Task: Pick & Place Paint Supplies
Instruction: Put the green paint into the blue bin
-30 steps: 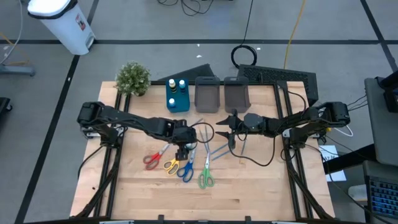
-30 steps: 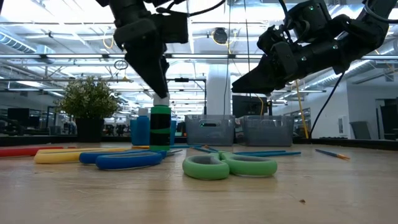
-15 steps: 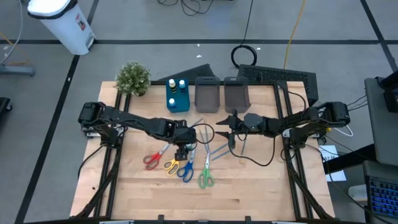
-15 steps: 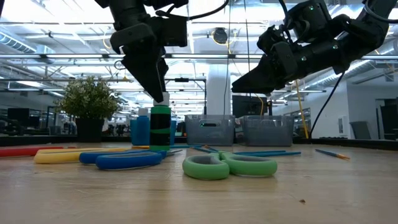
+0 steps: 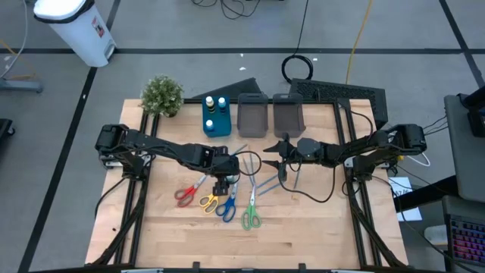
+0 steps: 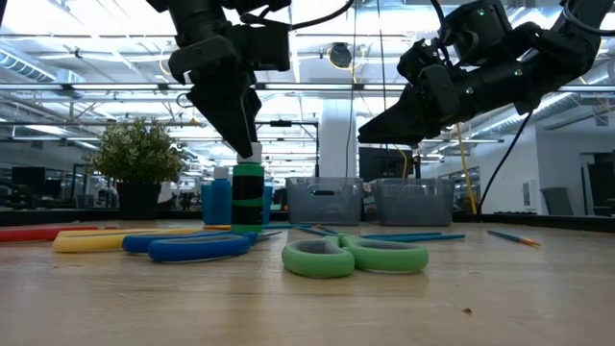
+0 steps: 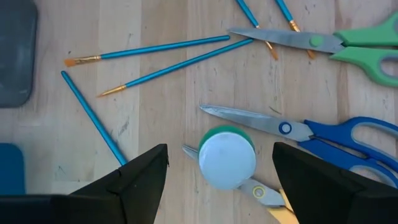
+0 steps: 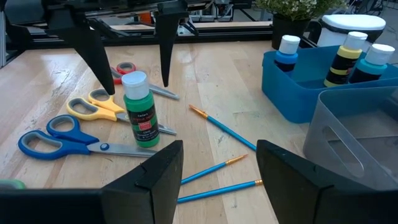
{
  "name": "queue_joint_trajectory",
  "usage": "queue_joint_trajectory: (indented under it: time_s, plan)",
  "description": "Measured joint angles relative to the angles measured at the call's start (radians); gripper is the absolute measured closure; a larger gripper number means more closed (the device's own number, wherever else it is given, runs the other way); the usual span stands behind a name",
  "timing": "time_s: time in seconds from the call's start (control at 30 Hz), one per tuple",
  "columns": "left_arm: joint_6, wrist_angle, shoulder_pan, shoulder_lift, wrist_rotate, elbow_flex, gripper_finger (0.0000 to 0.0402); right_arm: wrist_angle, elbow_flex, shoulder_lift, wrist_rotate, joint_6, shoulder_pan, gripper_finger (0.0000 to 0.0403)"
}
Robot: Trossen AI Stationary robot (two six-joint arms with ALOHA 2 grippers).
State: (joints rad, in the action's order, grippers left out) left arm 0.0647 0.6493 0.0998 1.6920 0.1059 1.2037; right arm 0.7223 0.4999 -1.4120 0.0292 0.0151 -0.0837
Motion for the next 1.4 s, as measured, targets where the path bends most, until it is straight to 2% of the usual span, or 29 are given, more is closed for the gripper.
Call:
queue_joint_trajectory:
  time_s: [0.6,1.17,1.27,1.4]
  plan:
    - [-0.001,0.002,0.0,0.0,0.001,0.0,0.0111,0.0,0.0,0.0,0.0,0.0,0.0,0.0206]
    - [-0.001,0.004,0.0,0.0,-0.001,0.0,0.0257,0.0,0.0,0.0,0.0,0.0,0.0,0.0206]
    - [-0.001,0.004,0.0,0.0,-0.001,0.0,0.0271,0.0,0.0,0.0,0.0,0.0,0.0,0.0206]
    - [-0.001,0.004,0.0,-0.001,-0.001,0.0,0.027,0.0,0.0,0.0,0.0,0.0,0.0,0.0206]
